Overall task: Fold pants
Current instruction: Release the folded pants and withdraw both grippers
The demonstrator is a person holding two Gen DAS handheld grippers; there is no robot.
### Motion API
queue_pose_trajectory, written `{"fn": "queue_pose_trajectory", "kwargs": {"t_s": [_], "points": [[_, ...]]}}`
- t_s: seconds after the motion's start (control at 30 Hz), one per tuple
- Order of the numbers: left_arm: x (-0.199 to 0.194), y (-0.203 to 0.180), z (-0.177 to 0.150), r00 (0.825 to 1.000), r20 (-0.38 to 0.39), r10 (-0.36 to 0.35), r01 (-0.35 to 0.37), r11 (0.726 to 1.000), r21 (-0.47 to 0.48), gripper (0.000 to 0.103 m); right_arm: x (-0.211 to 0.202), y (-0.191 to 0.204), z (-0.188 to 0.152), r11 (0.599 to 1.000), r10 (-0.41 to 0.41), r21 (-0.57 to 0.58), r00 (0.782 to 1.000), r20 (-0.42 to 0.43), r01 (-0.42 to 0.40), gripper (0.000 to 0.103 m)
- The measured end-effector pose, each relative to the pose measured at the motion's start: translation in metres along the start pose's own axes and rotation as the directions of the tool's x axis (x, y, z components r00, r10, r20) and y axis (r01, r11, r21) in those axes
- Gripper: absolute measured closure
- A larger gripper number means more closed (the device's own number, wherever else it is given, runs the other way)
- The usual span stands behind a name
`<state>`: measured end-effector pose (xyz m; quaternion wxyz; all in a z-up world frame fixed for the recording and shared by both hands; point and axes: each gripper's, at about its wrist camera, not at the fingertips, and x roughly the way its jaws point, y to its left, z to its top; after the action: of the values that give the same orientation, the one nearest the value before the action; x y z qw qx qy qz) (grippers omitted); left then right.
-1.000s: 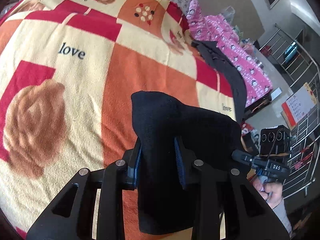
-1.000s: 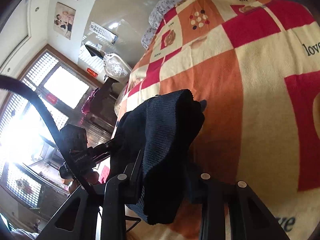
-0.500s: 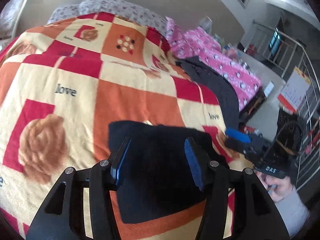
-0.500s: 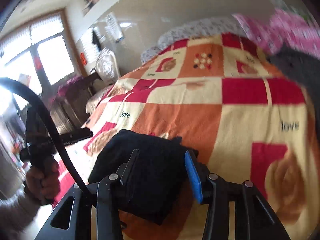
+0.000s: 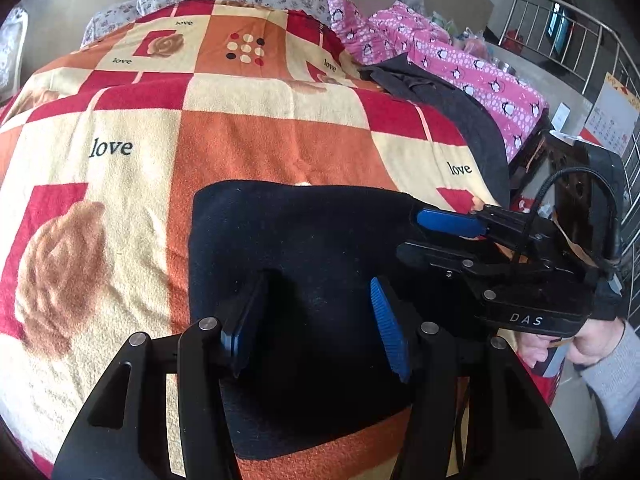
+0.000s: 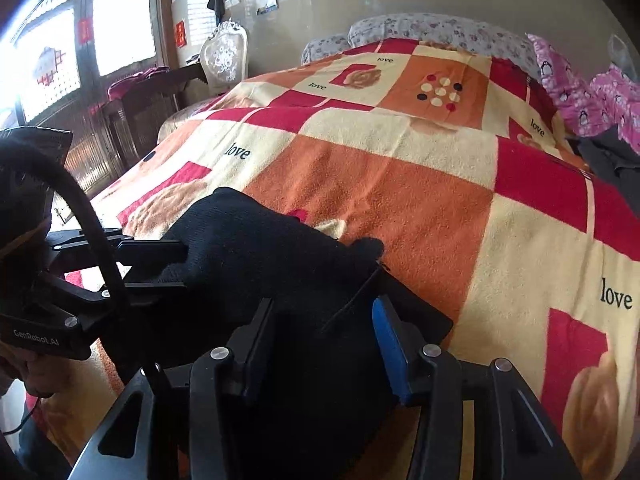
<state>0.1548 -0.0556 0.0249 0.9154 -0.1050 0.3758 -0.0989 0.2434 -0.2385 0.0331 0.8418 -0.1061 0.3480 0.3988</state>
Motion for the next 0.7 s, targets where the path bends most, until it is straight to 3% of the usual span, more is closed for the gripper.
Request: {"fn": "queue_pose_trajectory", "kwargs": {"t_s": [0.1, 0.17, 0.23, 0.37, 0.43, 0.53, 0.7], "points": [[-0.024, -0.013, -0.003, 0.996, 0.023, 0.089, -0.089, 0.996, -0.025, 0.049, -0.029, 0.012, -0.003, 0.995, -0.095, 0.0, 0.99, 0.1, 0.095, 0.056], [-0.042, -0.026, -0.01, 0.981, 0.053, 0.185, -0.185, 0.983, -0.01, 0.049, -0.056, 0.013, -0.012, 0.993, -0.103, 0.069, 0.981, 0.165, 0.093, 0.056], [-0.055, -0.038, -0.017, 0.96, 0.079, 0.267, -0.267, 0.964, -0.014, 0.048, -0.075, 0.015, -0.024, 0.986, -0.109, 0.145, 0.981, 0.163, 0.085, 0.056], [-0.062, -0.046, -0.027, 0.942, 0.063, 0.33, -0.328, 0.944, -0.037, 0.048, -0.095, 0.039, -0.054, 0.982, -0.136, 0.151, 0.976, 0.169, 0.111, 0.056], [-0.062, -0.049, -0.03, 0.932, 0.055, 0.358, -0.355, 0.934, -0.048, 0.048, -0.093, 0.049, -0.069, 0.979, -0.178, 0.128, 0.97, 0.163, 0.158, 0.056], [-0.059, -0.05, -0.033, 0.926, 0.035, 0.376, -0.374, 0.926, -0.046, 0.048, -0.086, 0.051, -0.093, 0.976, -0.186, 0.145, 0.966, 0.181, 0.161, 0.056], [-0.058, -0.046, -0.039, 0.921, 0.018, 0.39, -0.388, 0.919, -0.066, 0.048, -0.084, 0.049, -0.097, 0.963, -0.236, 0.176, 0.957, 0.169, 0.206, 0.055]]}}
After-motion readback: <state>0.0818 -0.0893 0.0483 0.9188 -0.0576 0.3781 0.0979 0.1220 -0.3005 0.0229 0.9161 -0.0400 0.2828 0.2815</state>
